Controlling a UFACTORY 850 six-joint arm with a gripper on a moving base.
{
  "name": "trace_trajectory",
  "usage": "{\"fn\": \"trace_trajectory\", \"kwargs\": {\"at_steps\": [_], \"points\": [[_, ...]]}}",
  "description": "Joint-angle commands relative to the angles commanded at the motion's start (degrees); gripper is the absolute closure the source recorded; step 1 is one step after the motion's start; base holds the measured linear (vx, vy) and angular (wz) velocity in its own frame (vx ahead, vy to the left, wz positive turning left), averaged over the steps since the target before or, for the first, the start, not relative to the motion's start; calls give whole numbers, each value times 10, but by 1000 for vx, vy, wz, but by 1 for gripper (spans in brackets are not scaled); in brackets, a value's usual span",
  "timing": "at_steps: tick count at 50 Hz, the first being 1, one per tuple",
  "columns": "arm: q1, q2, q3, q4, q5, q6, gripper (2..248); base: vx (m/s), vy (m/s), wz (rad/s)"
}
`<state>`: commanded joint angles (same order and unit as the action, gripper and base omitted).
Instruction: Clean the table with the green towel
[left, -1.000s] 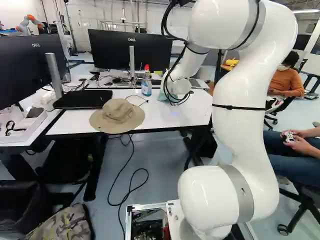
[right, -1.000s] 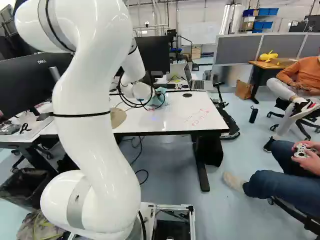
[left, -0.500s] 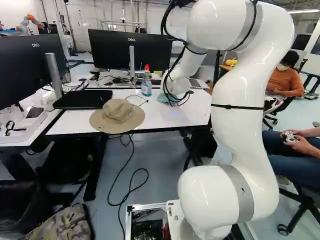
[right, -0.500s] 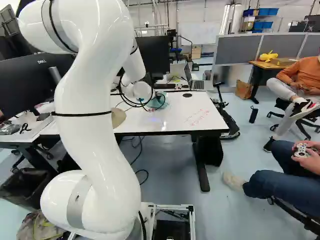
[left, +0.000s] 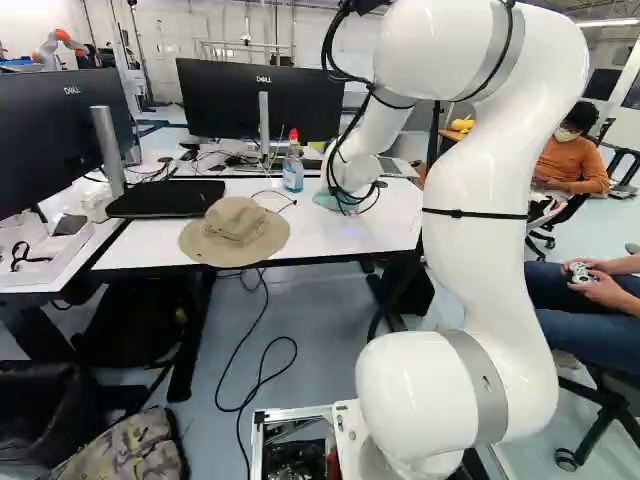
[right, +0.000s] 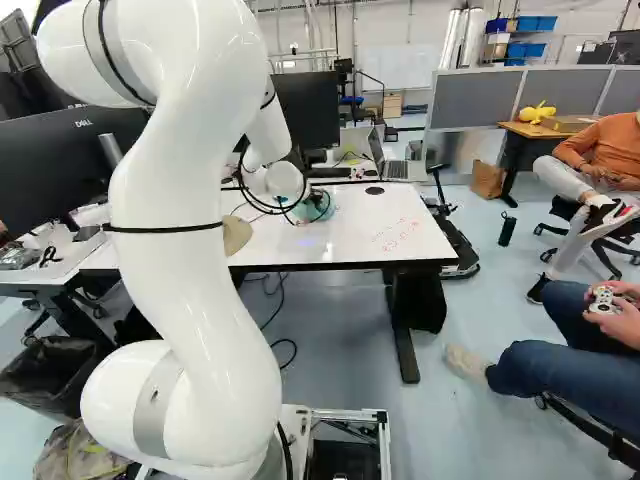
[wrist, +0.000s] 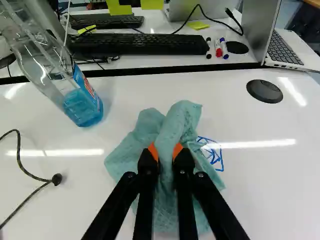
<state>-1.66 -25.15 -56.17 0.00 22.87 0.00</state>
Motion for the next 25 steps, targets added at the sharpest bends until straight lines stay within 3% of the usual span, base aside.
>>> {"fn": "trace_trajectory", "kwargs": {"at_steps": [25], "points": [[0,0,0,0,-13,0,203,0,0,0]]}}
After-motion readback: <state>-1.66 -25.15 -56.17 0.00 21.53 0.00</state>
